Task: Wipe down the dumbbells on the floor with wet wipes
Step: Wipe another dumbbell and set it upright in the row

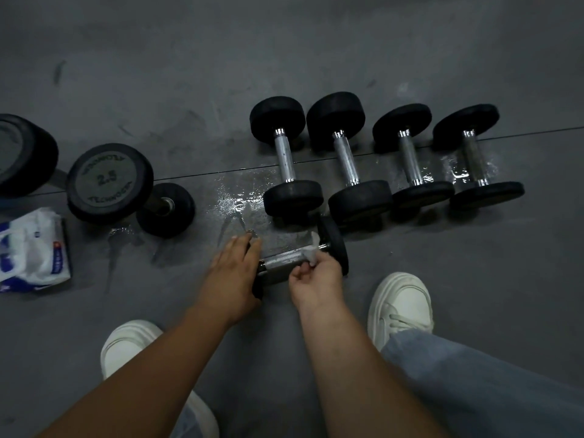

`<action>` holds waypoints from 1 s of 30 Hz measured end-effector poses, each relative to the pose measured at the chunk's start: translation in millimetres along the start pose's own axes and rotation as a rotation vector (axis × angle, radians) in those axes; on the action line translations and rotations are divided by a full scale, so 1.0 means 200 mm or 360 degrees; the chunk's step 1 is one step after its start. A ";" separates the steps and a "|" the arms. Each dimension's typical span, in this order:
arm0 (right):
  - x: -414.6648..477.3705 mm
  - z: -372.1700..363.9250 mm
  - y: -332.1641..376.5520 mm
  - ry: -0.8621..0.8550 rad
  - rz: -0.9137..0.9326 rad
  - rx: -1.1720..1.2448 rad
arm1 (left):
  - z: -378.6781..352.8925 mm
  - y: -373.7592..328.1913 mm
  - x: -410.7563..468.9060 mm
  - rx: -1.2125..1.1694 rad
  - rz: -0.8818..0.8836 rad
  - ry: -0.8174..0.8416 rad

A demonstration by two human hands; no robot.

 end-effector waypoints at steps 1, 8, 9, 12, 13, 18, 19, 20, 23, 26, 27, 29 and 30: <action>0.00 -0.01 -0.01 -0.0008 0.0053 -0.0064 | 0.00 0.00 0.00 0.0002 0.0002 0.0011; 0.05 0.02 -0.03 -0.0163 0.0247 -0.0039 | 0.02 -0.01 -0.01 -0.0003 0.0001 0.0012; 0.04 0.03 -0.04 -0.0173 0.0259 -0.0033 | 0.02 -0.02 -0.01 -0.0006 0.0006 0.0009; 0.03 -0.01 -0.03 -0.0169 0.0320 -0.0105 | 0.02 -0.02 -0.01 -0.0028 -0.0005 -0.0015; 0.02 -0.03 -0.02 -0.0163 0.0304 -0.0134 | 0.02 -0.02 -0.01 -0.0023 -0.0008 -0.0011; 0.01 0.00 -0.03 -0.0147 0.0382 -0.0166 | 0.01 0.00 0.00 -0.0017 -0.0003 0.0020; 0.01 0.02 -0.04 -0.0145 0.0393 -0.0164 | 0.01 0.00 0.00 -0.0026 0.0000 0.0010; 0.02 0.03 -0.05 -0.0149 0.0401 -0.0184 | 0.01 0.00 0.00 -0.0025 -0.0003 0.0006; 0.03 -0.03 -0.03 -0.0144 0.0352 -0.0241 | 0.00 0.00 0.00 0.0001 -0.0007 -0.0004; 0.03 -0.01 -0.03 -0.0165 0.0376 -0.0236 | 0.01 0.00 0.00 -0.0007 0.0002 0.0008; 0.02 0.02 -0.04 -0.0171 0.0373 -0.0239 | 0.01 0.00 0.00 -0.0015 0.0005 0.0006; 0.03 0.06 -0.06 -0.0174 0.0326 -0.0241 | 0.01 -0.01 0.00 -0.0025 0.0005 -0.0011; 0.03 0.06 -0.06 -0.0161 0.0285 -0.0214 | 0.01 0.00 0.01 -0.0019 0.0001 -0.0011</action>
Point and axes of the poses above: each hand's wrist, its own x-axis towards the middle knuckle, its own z-axis out of the back of the hand, y = z × x, the point moved 3 cm from there along x, towards the middle knuckle, and after that the axes turned 9 degrees about -y, right-handed, at the moved point
